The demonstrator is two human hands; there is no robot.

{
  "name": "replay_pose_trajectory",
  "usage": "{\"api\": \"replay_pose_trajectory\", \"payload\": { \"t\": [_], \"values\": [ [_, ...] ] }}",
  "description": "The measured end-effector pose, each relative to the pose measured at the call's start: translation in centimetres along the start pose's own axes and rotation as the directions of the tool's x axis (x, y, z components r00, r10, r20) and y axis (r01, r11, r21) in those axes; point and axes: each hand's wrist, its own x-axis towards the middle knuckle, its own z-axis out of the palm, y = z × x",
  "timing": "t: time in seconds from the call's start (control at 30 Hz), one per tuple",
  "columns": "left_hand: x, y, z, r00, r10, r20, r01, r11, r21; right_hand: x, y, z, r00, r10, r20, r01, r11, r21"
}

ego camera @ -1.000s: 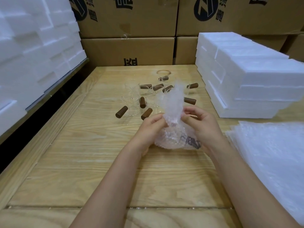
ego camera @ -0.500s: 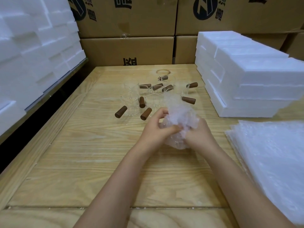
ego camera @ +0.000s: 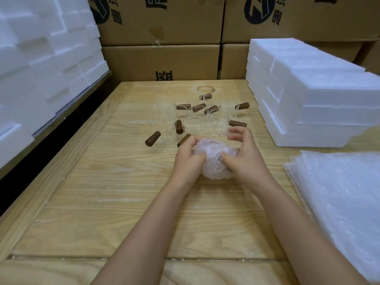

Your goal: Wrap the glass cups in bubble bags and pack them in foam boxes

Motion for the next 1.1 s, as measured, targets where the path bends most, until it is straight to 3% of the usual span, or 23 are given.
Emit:
{"api": "replay_pose_trajectory", "payload": {
  "t": [0.1, 0.17, 0.37, 0.47, 0.57, 0.67, 0.77, 0.87, 0.93, 1.0, 1.1],
  "values": [
    [-0.3, 0.2, 0.0, 0.994, 0.037, 0.107, -0.032, 0.998, -0.055, 0.1, 0.3, -0.4, 0.994, 0.066, 0.083, -0.062, 0.997, -0.051],
    [-0.6, 0.3, 0.3, 0.979, 0.086, 0.187, -0.074, 0.995, -0.070, -0.1, 0.3, -0.3, 1.000, 0.013, 0.017, -0.010, 0.990, -0.140],
    [-0.9, 0.0, 1.1, 0.980, 0.156, 0.128, -0.171, 0.978, 0.121, -0.5, -0.5, 0.8, 0.983, -0.107, -0.151, 0.044, 0.927, -0.371],
    [-0.7, -0.1, 1.0, 0.980, 0.192, 0.052, -0.198, 0.964, 0.177, -0.3, -0.6, 0.4, 0.990, -0.096, -0.098, 0.071, 0.969, -0.237],
    [-0.7, 0.1, 0.7, 0.978, 0.206, -0.026, -0.199, 0.966, 0.163, -0.1, -0.8, -0.1, 1.000, 0.006, 0.027, -0.005, 0.999, -0.040],
    [-0.9, 0.4, 0.8, 0.970, 0.224, -0.094, -0.215, 0.972, 0.095, -0.2, -0.5, -0.1, 0.990, 0.068, 0.122, -0.054, 0.992, -0.115],
    [-0.9, 0.4, 1.0, 0.963, 0.243, -0.119, -0.234, 0.968, 0.085, -0.2, -0.5, 0.3, 0.999, 0.038, 0.030, -0.032, 0.984, -0.178],
    [-1.0, 0.3, 1.1, 0.990, 0.143, -0.015, -0.141, 0.985, 0.099, -0.1, -0.6, 0.3, 0.984, -0.002, -0.180, -0.046, 0.963, -0.265],
    [-1.1, 0.0, 1.5, 0.997, 0.069, 0.042, -0.073, 0.991, 0.113, -0.2, -0.7, 0.1, 0.969, -0.025, -0.245, -0.056, 0.947, -0.317],
    [-1.1, -0.4, 1.9, 0.998, 0.049, 0.039, -0.055, 0.988, 0.141, -0.3, -0.7, 0.0, 0.970, -0.036, -0.241, -0.048, 0.941, -0.335],
    [-0.7, -0.6, 2.0, 0.998, 0.009, -0.058, -0.004, 0.997, 0.081, -0.5, -0.8, 0.0, 0.991, -0.061, -0.121, 0.020, 0.949, -0.313]
  ]
}}
